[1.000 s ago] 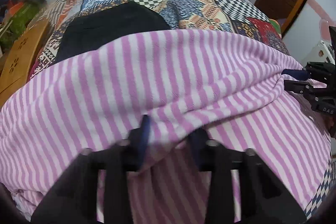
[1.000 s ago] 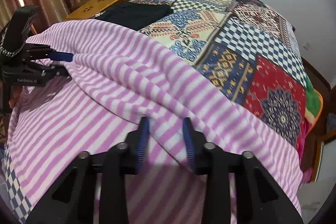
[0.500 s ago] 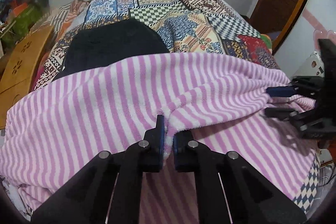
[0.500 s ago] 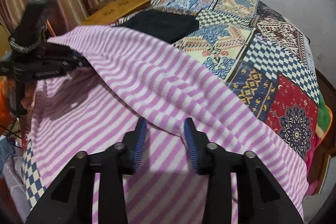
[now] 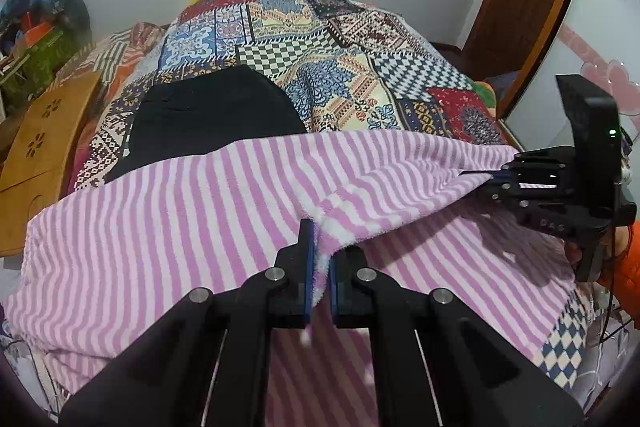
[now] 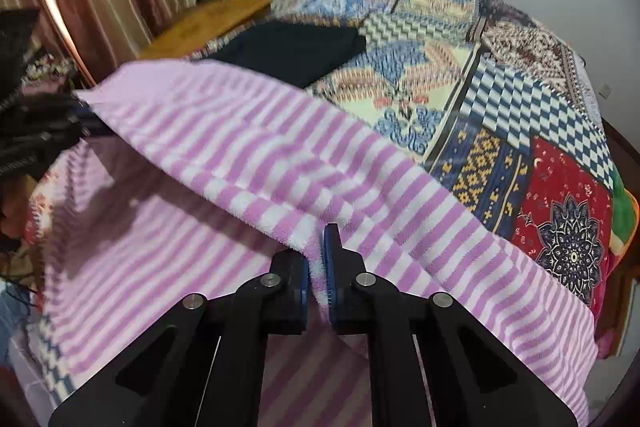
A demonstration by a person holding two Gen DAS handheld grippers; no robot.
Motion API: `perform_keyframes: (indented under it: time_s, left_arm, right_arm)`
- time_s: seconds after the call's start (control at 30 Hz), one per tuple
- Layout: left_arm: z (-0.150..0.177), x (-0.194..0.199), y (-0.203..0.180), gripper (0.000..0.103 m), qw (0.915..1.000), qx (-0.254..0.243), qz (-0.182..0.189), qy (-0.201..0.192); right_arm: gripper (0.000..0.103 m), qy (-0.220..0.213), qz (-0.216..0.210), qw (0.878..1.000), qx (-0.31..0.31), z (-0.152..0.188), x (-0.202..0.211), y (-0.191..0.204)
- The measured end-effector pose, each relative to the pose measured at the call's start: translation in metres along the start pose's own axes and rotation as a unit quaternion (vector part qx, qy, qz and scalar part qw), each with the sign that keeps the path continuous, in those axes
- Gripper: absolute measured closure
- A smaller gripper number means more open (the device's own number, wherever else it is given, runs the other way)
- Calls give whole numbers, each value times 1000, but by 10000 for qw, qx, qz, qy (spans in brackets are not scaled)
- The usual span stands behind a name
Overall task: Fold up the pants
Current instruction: 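Grasp the pants fabric with the left gripper while the right gripper grasps another edge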
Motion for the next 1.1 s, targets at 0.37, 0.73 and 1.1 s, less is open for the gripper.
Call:
perform_keyframes:
  time_s: [0.37, 0.73, 1.1]
  left_arm:
    - [40, 45, -18, 98, 9997, 53, 82, -225]
    - [96, 59, -33, 98, 9999, 97, 13, -66]
    - [130, 18, -33, 97, 9983, 262, 94, 520]
  right_arm:
    - [98, -531, -77, 9985, 140, 30, 58, 36]
    - [98, -486, -201, 9983, 267, 74, 71, 69]
    - [97, -75, -390, 9992, 97, 97, 45, 72]
Point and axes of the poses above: each gripper's, at about its wrist camera, not at the fingertips, and x roughly against the way its jaws point, y to its left, z to its underside, the point moved 2 cm from there along -x, roughly the way its jaws point, and after that the axes turned 13 degrees about y, right-handed, at the moved point
